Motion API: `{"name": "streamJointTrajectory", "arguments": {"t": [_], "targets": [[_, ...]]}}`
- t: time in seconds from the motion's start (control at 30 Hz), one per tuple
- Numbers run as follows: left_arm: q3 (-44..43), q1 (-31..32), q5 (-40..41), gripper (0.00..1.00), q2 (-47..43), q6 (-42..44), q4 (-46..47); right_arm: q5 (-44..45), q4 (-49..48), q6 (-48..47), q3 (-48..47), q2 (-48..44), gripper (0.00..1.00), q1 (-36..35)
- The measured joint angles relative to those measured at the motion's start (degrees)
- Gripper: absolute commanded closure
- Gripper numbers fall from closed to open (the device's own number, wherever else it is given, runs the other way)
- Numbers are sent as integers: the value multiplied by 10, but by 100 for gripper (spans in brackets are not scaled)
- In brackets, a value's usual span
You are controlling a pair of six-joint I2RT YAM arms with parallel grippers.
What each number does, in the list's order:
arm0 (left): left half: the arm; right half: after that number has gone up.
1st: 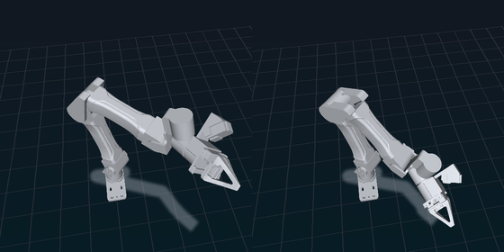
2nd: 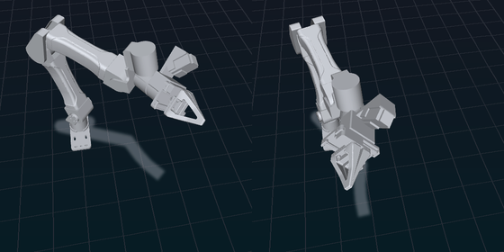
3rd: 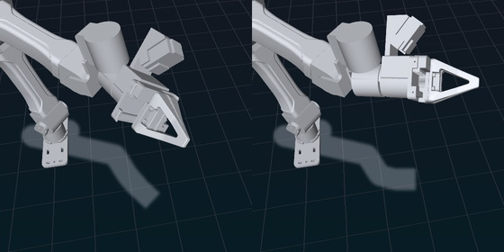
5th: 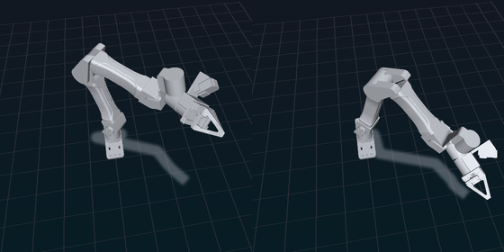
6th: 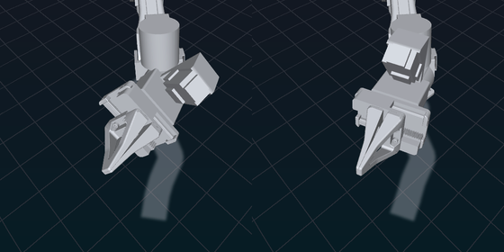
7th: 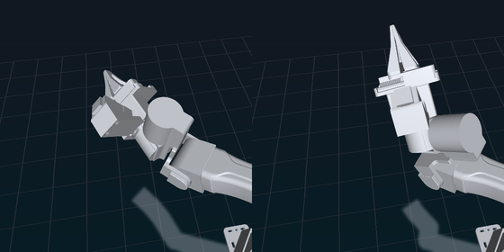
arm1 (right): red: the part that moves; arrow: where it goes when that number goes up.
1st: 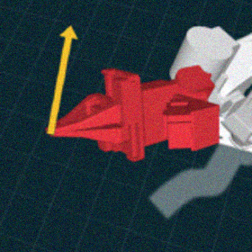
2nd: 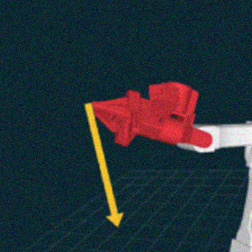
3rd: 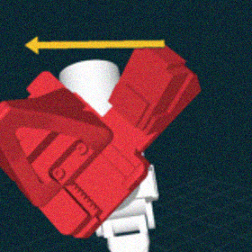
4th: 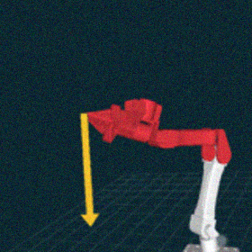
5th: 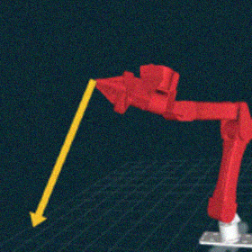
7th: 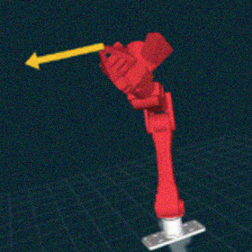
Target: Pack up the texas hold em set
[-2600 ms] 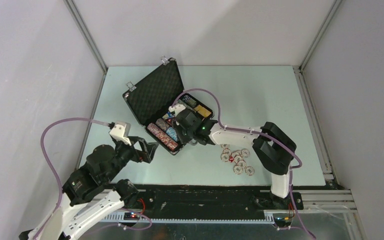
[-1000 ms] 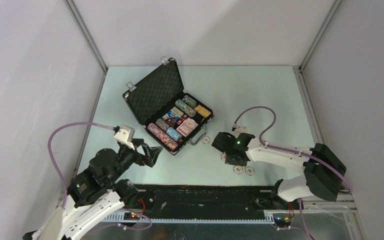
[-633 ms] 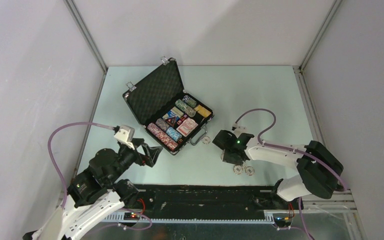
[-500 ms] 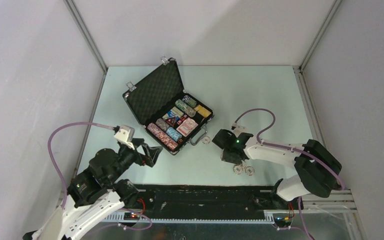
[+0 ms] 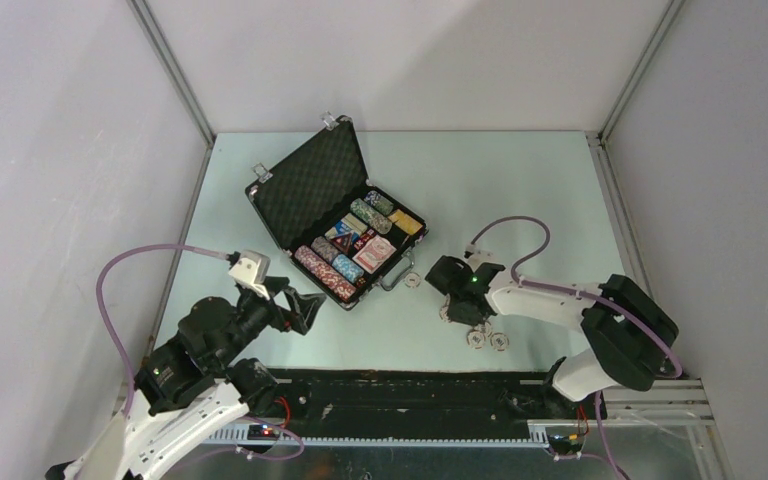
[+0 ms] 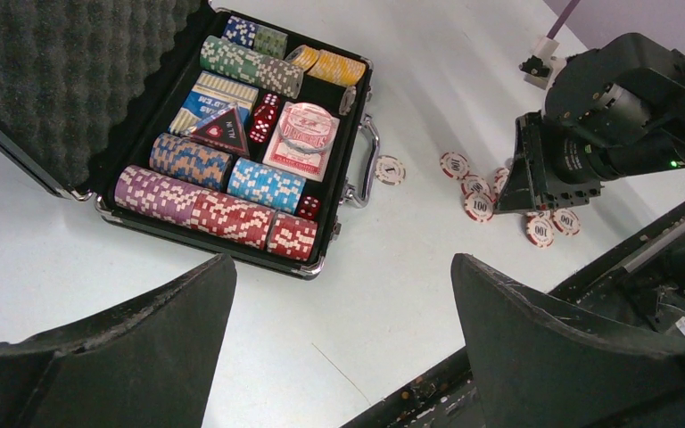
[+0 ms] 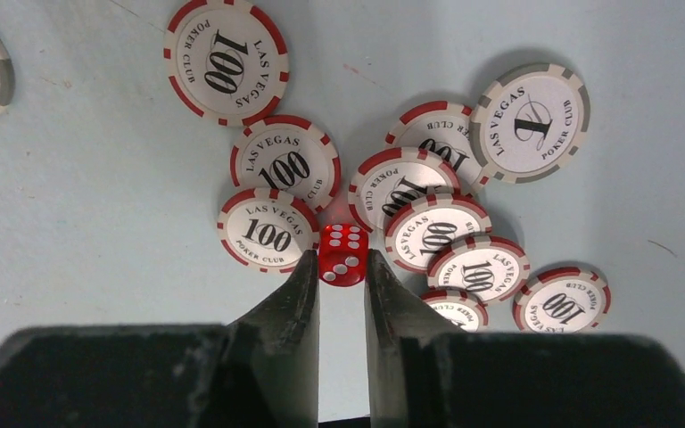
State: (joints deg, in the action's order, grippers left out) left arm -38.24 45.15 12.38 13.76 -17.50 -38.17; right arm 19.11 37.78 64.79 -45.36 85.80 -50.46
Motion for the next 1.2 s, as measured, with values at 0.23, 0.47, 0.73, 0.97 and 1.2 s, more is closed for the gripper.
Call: {"name": "streamJointTrajectory", "arguments": {"t": [0.23, 0.47, 0.73, 0.97, 1.2], "targets": [[0, 0, -7, 2, 1, 0, 0, -2, 9, -33, -11, -43, 91, -2], [0, 0, -7, 2, 1, 0, 0, -15, -28, -131, -104, -39, 92, -31], [0, 0, -7, 2, 1, 0, 2, -84, -134, -260, -240, 75, 91, -51], [0, 0, -7, 2, 1, 0, 3, -111, -142, -311, -367, 204, 91, -58], [0, 0, -7, 2, 1, 0, 3, -114, -115, -334, -445, 283, 89, -69]]}}
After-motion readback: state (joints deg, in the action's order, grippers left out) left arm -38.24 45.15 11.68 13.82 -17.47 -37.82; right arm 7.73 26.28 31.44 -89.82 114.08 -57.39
